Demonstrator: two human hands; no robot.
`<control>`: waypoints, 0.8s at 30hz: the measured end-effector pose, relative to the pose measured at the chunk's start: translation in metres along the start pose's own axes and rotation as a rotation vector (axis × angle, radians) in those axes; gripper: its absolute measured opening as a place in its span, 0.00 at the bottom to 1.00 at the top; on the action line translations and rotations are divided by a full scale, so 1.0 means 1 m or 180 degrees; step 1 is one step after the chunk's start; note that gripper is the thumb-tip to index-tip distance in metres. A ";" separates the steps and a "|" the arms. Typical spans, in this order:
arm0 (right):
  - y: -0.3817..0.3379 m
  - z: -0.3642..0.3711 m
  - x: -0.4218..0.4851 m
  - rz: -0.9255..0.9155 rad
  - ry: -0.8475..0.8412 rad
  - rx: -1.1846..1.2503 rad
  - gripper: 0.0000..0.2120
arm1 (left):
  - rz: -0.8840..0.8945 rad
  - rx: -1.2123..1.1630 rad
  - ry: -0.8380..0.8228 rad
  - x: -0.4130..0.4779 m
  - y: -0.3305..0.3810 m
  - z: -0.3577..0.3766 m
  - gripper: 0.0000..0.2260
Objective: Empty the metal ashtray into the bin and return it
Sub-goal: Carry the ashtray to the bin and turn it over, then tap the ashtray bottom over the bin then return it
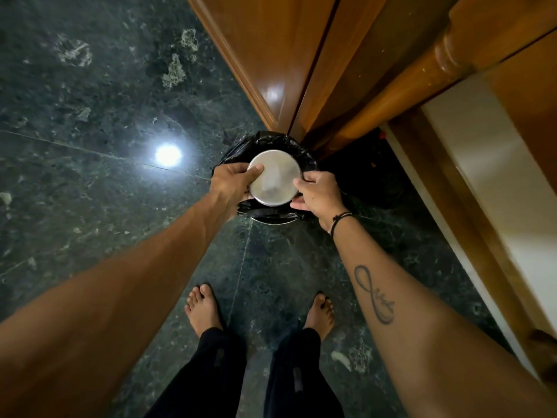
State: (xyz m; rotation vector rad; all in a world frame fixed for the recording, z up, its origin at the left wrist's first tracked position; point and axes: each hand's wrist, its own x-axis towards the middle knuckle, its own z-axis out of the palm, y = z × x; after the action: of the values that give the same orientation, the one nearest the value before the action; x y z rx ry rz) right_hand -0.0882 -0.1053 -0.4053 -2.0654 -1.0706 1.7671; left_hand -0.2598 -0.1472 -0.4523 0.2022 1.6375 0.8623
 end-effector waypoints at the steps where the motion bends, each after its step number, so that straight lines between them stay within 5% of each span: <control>1: 0.003 0.000 0.001 -0.0074 -0.0017 -0.0037 0.16 | -0.0023 -0.0024 -0.0033 0.000 -0.001 -0.002 0.12; 5: 0.017 -0.004 -0.002 -0.0520 -0.0032 -0.0561 0.26 | -0.0101 -0.0110 -0.0132 -0.001 -0.007 -0.006 0.07; 9: 0.033 -0.010 -0.026 -0.2398 0.0596 -0.2660 0.40 | -0.0116 -0.0236 -0.0115 -0.002 -0.011 -0.007 0.08; 12: 0.032 -0.003 -0.049 -0.3219 0.0847 -0.3221 0.45 | -0.0180 -0.0398 -0.0131 -0.005 -0.014 -0.006 0.08; 15: 0.033 0.005 -0.057 -0.3313 0.0973 -0.3388 0.48 | -0.0233 -0.0580 -0.0131 -0.006 -0.012 -0.002 0.11; 20: 0.050 0.004 -0.029 -0.3031 0.0371 -0.4174 0.54 | -0.0324 -0.0700 -0.0091 -0.012 -0.006 0.002 0.10; 24: 0.045 0.002 -0.034 -0.3393 0.0674 -0.3904 0.47 | -0.0350 -0.0850 -0.0190 -0.012 -0.008 0.000 0.09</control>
State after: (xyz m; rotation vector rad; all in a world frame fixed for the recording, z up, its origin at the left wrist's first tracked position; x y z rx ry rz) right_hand -0.0735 -0.1595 -0.4064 -1.3211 -2.8116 0.2892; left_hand -0.2537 -0.1597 -0.4484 -0.0474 1.4475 0.9705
